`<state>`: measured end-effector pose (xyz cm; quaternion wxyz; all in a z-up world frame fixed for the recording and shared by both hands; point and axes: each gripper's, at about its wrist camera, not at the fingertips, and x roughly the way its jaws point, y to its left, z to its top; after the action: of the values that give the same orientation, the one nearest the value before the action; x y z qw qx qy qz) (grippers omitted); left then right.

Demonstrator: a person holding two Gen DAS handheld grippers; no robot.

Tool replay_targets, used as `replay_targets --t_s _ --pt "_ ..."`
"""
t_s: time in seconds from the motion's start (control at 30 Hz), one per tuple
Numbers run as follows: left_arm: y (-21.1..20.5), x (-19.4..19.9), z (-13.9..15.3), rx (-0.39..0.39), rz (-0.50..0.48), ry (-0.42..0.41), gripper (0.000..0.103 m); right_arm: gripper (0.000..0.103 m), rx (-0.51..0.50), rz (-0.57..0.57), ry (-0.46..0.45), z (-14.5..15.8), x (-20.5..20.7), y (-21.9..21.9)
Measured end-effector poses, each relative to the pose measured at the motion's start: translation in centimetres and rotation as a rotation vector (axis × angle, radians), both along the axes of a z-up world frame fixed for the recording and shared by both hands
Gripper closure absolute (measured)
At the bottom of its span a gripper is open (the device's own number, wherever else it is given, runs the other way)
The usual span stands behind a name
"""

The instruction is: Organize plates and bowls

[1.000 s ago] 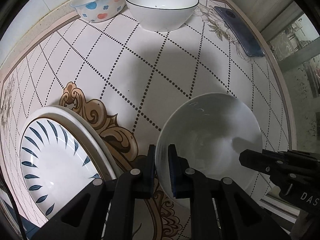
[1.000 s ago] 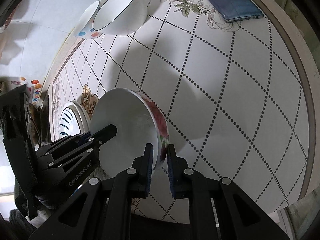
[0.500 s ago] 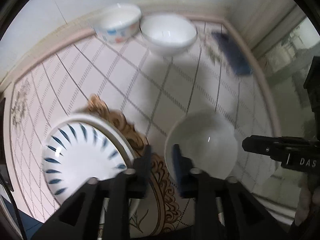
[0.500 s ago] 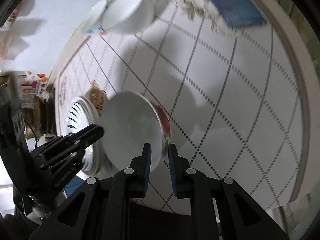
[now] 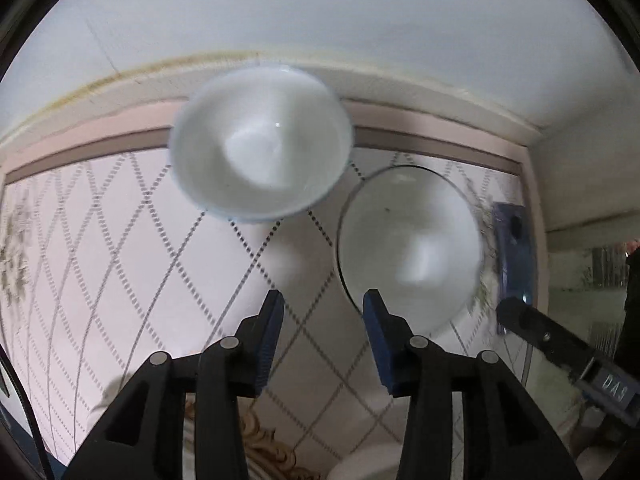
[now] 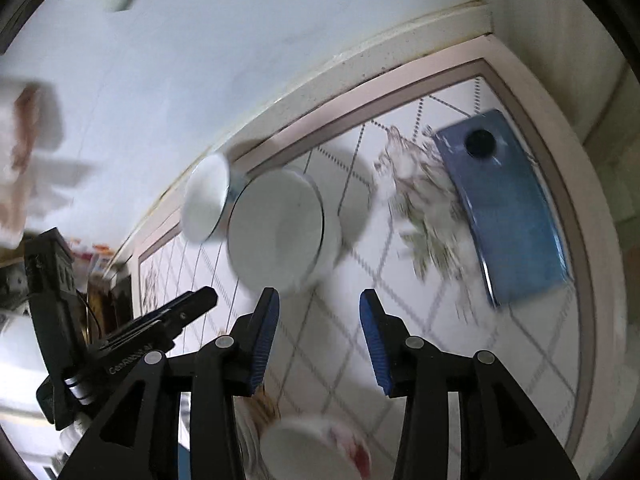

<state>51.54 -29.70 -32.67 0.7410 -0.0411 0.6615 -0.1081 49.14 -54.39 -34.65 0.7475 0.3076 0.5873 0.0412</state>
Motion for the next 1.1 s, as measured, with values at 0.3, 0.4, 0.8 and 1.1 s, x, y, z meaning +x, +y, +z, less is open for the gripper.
replay_targets --t_s 0.3,0.4,0.8,1.1 --pt "-1.3 2.1 -2.1 0.006 -0.019 0.021 0.09 0.084 0.051 -0.045 0.033 -5.0 3.6 0.4" --pt "-2.0 2.0 -1.7 0.022 -0.05 -0.021 0.095 0.087 0.007 -0.035 0.013 -4.5 3.6 1.0" --pt "-1.6 -0.6 2.3 0.045 -0.115 -0.113 0.095 0.087 -0.029 -0.009 -0.003 -3.0 1.5 2.5" --pt "-0.6 -6.7 6.0 -0.024 -0.175 -0.105 0.095 0.087 -0.015 -0.001 -0.043 1.5 -5.3 3.8"
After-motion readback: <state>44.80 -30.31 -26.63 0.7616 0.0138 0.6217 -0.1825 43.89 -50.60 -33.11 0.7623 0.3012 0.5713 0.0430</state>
